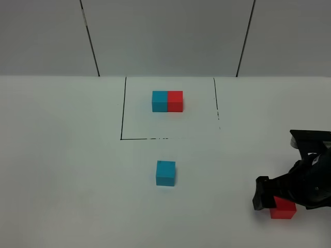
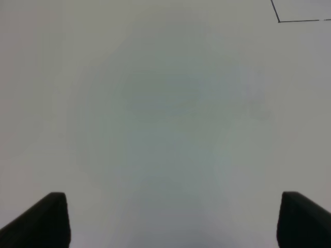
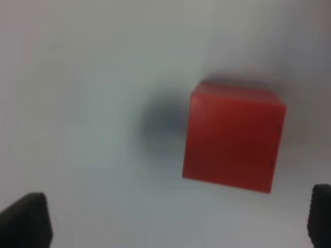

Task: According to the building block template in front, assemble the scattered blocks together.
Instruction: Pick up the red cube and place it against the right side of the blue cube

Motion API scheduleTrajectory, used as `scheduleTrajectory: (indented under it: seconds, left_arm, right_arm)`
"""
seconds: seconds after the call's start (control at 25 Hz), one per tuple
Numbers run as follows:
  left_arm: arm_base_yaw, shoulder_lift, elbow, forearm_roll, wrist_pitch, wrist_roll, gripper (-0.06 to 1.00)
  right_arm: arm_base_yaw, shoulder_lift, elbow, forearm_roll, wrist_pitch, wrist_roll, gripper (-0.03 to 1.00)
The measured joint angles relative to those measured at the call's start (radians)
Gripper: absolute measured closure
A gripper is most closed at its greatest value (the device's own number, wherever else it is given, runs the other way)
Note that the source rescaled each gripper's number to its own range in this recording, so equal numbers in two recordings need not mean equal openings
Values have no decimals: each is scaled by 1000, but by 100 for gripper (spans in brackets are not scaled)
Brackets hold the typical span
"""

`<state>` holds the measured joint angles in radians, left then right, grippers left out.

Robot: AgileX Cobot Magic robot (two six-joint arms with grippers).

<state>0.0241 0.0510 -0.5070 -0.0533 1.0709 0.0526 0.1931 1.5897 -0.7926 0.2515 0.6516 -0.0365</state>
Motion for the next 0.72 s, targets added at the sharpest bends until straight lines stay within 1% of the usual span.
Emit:
scheduleTrajectory:
  seconds: [0.16, 0.44, 0.72]
  left_arm:
    - [0, 0, 0, 0, 0, 0, 25]
    - [0, 0, 0, 0, 0, 0, 25]
    - [0, 0, 0, 0, 0, 0, 25]
  right_arm:
    - [2, 74, -37, -21, -13, 25, -3]
    - [2, 151, -45, -118, -46, 99, -3]
    - [2, 165, -45, -125, -67, 113, -3]
